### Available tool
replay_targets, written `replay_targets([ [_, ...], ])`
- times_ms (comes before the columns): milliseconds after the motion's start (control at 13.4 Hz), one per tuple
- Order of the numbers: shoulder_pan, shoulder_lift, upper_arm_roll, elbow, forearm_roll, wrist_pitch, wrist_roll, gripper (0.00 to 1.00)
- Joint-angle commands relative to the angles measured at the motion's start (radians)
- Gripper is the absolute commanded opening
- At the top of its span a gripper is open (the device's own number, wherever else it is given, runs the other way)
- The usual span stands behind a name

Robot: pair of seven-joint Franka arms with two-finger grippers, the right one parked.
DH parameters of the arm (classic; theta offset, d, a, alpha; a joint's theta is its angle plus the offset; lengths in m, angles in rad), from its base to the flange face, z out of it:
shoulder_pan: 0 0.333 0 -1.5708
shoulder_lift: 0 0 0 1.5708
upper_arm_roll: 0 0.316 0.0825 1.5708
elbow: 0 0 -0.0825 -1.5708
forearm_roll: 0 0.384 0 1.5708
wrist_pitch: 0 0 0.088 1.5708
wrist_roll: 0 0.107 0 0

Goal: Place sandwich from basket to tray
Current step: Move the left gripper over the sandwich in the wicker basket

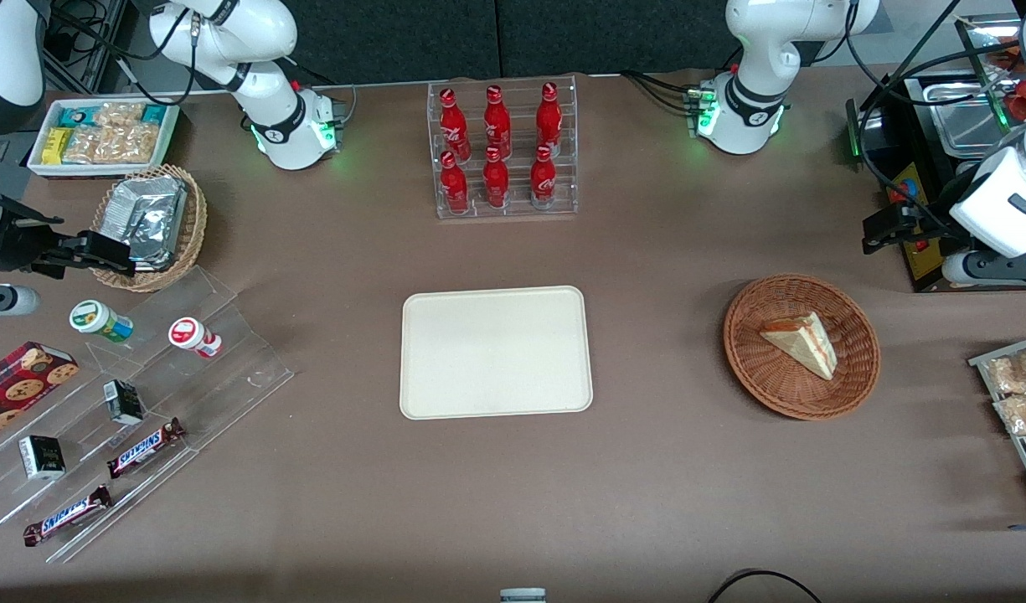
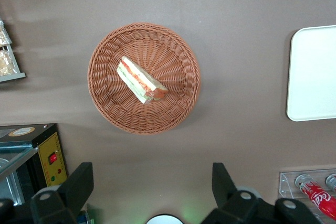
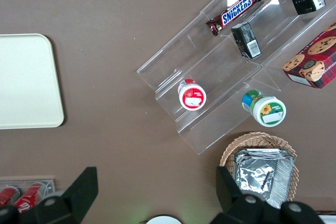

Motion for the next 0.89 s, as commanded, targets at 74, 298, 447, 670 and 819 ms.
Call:
replay_targets([
  [74,0.003,0.016,-0.01,0.033,0.011,-0.033,-0.002,1.0],
  [298,0.015,0.073,-0.002,0.035,0.014,-0.035,-0.078,1.0],
  [447,0.015,0.101,0.001,-0.014,0.015,-0.02,-0.389,1.0],
  [670,0.006,0.13,-0.001,-0.128,0.023,0.124,-0.66,1.0],
  [819,0.009,0.128,0.001,-0.223,0.025,0.238,-0.719,1.0],
])
